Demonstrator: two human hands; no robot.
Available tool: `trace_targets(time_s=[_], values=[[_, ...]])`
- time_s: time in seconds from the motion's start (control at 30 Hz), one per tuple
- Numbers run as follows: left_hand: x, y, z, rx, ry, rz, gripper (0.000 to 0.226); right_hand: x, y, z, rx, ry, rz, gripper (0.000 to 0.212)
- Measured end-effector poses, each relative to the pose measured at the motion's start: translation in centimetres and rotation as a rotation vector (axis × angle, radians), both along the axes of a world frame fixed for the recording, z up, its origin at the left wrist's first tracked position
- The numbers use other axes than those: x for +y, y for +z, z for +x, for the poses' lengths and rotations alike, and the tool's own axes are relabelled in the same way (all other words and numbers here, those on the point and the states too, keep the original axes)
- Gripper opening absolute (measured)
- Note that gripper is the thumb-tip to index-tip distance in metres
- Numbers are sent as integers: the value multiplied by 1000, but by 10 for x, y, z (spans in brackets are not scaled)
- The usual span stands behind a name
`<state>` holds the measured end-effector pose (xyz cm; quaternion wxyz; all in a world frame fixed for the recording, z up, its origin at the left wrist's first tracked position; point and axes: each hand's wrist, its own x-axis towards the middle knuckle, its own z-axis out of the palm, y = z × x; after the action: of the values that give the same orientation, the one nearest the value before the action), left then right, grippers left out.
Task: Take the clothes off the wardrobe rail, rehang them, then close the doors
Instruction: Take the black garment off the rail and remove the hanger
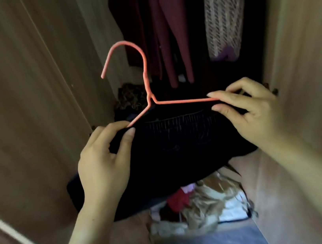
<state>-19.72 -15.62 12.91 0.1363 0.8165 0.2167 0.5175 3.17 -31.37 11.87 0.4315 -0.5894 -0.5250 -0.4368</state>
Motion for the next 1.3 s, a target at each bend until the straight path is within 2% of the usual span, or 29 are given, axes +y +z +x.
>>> trace_targets(time_s=[0.23,0.6,0.87,0.97,1.17,1.3], values=[[-65,-26,-50,48,-197,-15,17,-99,-46,-82,165,-76,-21,23],[-185,-63,-53,202,-490,-68,14,-274,-114,-168,368,-419,-73,28],[-349,-116,-33,341,-827,-145,13,-460,-169,-251,613,-696,-79,29],[-422,-120,-29,346,-931,-68,13,-529,-175,-281,687,-802,-23,27],[-543,-97,-9,274,-1194,-86,15,-640,-140,-318,609,-1110,85,24],[-610,-95,17,279,-1325,-115,12,-695,-129,-324,589,-1216,118,22]])
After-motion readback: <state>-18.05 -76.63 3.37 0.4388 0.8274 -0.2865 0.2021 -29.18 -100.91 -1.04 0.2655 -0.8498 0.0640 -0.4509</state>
